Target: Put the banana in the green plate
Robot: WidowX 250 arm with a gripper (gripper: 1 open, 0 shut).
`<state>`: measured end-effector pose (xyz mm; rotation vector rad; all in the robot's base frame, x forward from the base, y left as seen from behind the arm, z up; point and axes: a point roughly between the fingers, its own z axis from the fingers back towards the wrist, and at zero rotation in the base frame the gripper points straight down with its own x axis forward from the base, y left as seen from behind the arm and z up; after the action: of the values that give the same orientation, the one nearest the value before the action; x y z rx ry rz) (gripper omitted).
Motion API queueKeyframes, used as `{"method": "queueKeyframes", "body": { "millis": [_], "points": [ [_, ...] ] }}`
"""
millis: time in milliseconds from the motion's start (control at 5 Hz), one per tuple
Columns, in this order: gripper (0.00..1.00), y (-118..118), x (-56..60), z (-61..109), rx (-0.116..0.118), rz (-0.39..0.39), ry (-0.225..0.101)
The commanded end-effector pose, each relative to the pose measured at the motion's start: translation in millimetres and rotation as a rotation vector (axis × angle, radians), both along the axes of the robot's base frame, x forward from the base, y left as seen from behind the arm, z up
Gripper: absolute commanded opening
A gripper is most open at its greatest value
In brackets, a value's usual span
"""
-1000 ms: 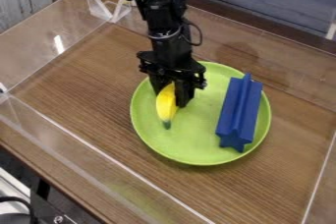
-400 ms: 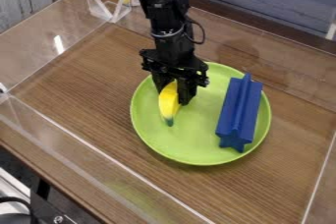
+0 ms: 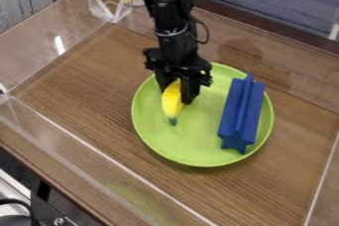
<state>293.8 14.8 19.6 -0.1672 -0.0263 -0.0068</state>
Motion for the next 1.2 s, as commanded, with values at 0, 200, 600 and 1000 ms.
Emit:
{"method": "queueKeyframes", "body": {
  "millis": [0, 200, 600, 1000],
  "points": [
    [0.0, -3.0, -1.8, -3.7, 0.005, -0.012, 0.014],
    [0.0, -3.4, -2.5, -3.9, 0.006, -0.012, 0.023],
    [0.0, -4.8, -3.8, -3.5, 0.008, -0.012, 0.041],
    [0.0, -6.7, -4.7, -2.3, 0.011, -0.012, 0.057]
  ]
}}
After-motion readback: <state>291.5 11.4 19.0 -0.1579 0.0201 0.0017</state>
